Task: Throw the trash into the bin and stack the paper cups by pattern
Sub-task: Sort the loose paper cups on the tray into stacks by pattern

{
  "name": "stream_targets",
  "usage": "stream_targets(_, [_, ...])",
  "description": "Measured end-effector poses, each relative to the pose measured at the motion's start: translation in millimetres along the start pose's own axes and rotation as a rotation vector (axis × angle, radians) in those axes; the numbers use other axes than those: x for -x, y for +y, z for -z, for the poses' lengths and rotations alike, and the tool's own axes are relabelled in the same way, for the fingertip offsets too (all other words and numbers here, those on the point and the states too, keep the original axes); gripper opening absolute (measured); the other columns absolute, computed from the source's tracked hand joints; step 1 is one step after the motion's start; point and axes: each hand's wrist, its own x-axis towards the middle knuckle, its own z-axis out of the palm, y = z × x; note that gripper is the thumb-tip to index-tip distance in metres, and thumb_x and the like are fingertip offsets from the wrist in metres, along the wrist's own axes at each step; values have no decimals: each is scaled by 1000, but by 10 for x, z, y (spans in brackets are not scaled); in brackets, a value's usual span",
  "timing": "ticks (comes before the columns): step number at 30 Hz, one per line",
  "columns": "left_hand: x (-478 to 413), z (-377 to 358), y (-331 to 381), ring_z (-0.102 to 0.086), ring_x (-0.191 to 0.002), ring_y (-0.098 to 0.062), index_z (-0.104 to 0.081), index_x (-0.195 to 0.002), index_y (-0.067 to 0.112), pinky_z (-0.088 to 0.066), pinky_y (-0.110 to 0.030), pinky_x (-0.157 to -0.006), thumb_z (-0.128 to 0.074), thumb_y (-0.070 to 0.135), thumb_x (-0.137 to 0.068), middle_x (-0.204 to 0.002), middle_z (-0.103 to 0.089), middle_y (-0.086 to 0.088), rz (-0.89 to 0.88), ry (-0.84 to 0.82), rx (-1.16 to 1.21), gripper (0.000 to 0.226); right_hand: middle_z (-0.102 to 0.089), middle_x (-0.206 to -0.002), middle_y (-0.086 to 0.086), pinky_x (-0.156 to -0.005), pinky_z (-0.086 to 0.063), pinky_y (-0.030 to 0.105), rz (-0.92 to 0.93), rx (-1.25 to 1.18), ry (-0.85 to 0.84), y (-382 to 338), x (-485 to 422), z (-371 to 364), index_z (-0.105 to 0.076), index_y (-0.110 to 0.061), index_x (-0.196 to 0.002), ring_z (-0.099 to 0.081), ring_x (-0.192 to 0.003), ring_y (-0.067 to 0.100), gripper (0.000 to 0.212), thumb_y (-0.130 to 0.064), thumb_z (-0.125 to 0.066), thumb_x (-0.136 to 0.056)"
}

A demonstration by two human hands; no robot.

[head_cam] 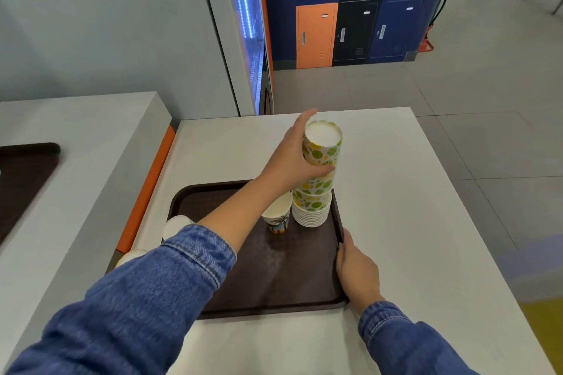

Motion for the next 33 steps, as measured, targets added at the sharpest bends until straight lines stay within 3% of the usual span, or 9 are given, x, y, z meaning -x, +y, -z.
stream_targets(4, [78,-94,-235,-44,-122,-19,-31,-137,39,-42,-29,-97,-82,23,-68,-134,-40,-2,38,-111,-83,87,-68,-104,4,-73,-46,32,-3,2,-4,-5,-7,7,-33,-26,-138,-65,-87,28,39,-31,-26,-101])
stream_targets(7, [142,-118,-352,-46,-121,-19,-31,-133,39,-46,-37,-98,-82,26,-67,-135,-40,1,70,-127,-104,85,-69,-101,4,-71,-46,32,0,-3,-5,4,-13,-3,-33,-26,-138,-66,-84,27,39,-31,-26,-100])
stream_targets(12, [260,-45,-309,-32,-135,-16,-3,-146,41,-35,-35,-108,-84,38,-63,-148,-28,-2,120,-148,-138,116,-60,-120,9,-82,-47,36,-72,12,-11,3,-10,1,-32,-18,-143,-61,-102,30,47,-35,-36,-99])
stream_targets(16, [580,270,-291,-30,-134,-8,-14,-147,35,-31,-26,-102,-78,39,-72,-146,-31,0,213,134,5,98,-57,-104,4,-83,-48,34,68,-210,269,-124,145,79,-52,-14,-129,-57,-96,21,45,-32,-62,-88])
stream_targets(19, [909,619,-373,-41,-127,-8,-38,-137,30,-37,-26,-100,-73,31,-79,-137,-44,0,249,368,20,68,-55,-100,-9,-83,-50,28,140,-469,229,-438,274,-3,-59,-21,-115,-55,-94,4,37,-29,-72,-81])
stream_targets(21, [1130,838,-397,-48,-122,-10,-50,-127,29,-42,-25,-98,-72,26,-81,-130,-51,2,248,470,29,51,-55,-111,-11,-91,-47,24,76,-650,121,-713,301,-124,-54,-24,-123,-53,-103,1,52,-31,-77,-77])
stream_targets(26, [1624,1275,-263,-54,-109,-1,-57,-105,38,-45,-23,-92,-70,16,-82,-117,-57,5,124,670,-39,34,-45,-137,-3,-110,-35,32,-45,-802,86,-1188,85,-511,-39,-17,-142,-42,-128,11,88,-33,-83,-68])
stream_targets(29, [1849,1435,-267,-54,-109,-1,-56,-101,42,-45,-22,-91,-69,16,-84,-110,-56,15,112,727,-108,33,-45,-141,4,-112,-33,36,-139,-796,160,-1320,-74,-683,-39,-13,-142,-40,-132,17,90,-33,-84,-66])
stream_targets(33, [2097,1513,-389,-54,-110,-2,-58,-102,40,-46,-24,-92,-71,24,-82,-112,-57,14,160,766,-94,29,-52,-135,6,-108,-38,37,-195,-806,287,-1408,-238,-828,-45,-12,-136,-47,-127,22,86,-33,-85,-62])
